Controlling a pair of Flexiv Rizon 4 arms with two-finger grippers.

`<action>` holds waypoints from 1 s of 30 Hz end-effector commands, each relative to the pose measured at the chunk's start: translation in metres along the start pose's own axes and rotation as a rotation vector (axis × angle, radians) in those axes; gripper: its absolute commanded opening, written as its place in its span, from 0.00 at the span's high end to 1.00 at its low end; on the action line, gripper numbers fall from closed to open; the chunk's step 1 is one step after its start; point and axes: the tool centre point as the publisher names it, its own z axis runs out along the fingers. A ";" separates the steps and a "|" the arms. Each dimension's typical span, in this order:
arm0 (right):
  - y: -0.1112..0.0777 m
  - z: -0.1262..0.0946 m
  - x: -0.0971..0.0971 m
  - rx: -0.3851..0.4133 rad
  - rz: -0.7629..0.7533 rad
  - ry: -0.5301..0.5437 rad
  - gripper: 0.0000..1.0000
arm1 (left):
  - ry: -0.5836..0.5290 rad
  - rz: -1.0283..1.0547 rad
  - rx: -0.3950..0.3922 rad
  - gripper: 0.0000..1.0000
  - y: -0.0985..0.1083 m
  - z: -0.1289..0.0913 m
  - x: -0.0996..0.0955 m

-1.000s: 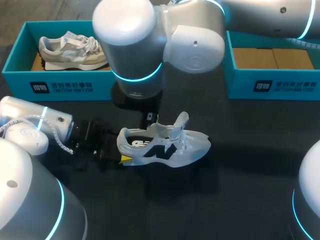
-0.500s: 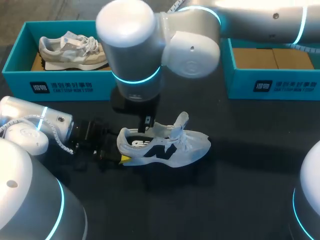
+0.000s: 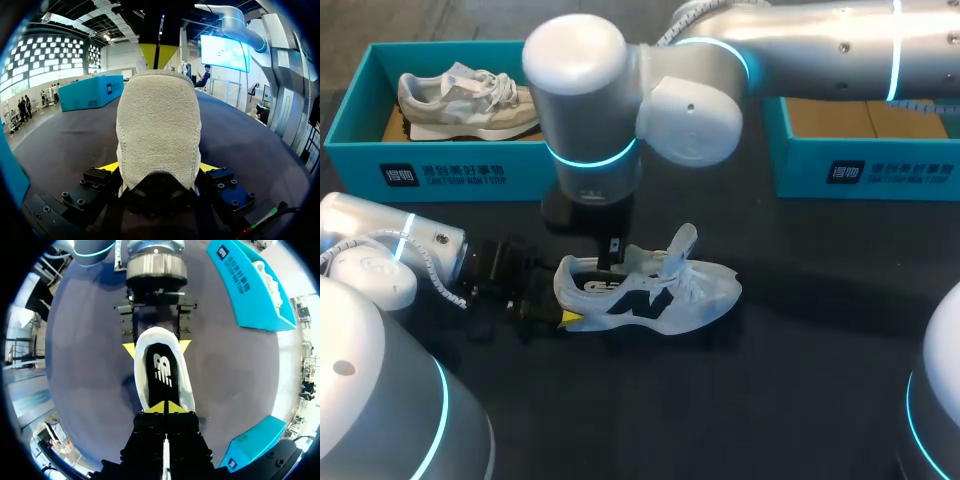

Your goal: Take the shoe out of the shoebox, open the shoe tongue, remove and reinsert the insole, then place the shoe into the shoebox

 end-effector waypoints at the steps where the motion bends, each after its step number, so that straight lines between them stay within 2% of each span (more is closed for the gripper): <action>1: 0.001 0.018 0.000 -0.008 -0.004 0.029 1.00 | 0.001 0.000 -0.002 1.00 0.002 0.002 -0.001; 10: -0.003 0.034 0.006 -0.009 -0.006 0.065 1.00 | 0.001 0.000 -0.002 1.00 0.002 0.002 -0.001; 21: -0.003 0.054 0.001 -0.030 0.008 0.105 1.00 | 0.001 0.000 -0.002 1.00 0.002 0.002 -0.001; 30: -0.002 0.062 -0.005 -0.040 0.023 0.116 1.00 | 0.001 0.000 -0.002 1.00 0.002 0.002 -0.001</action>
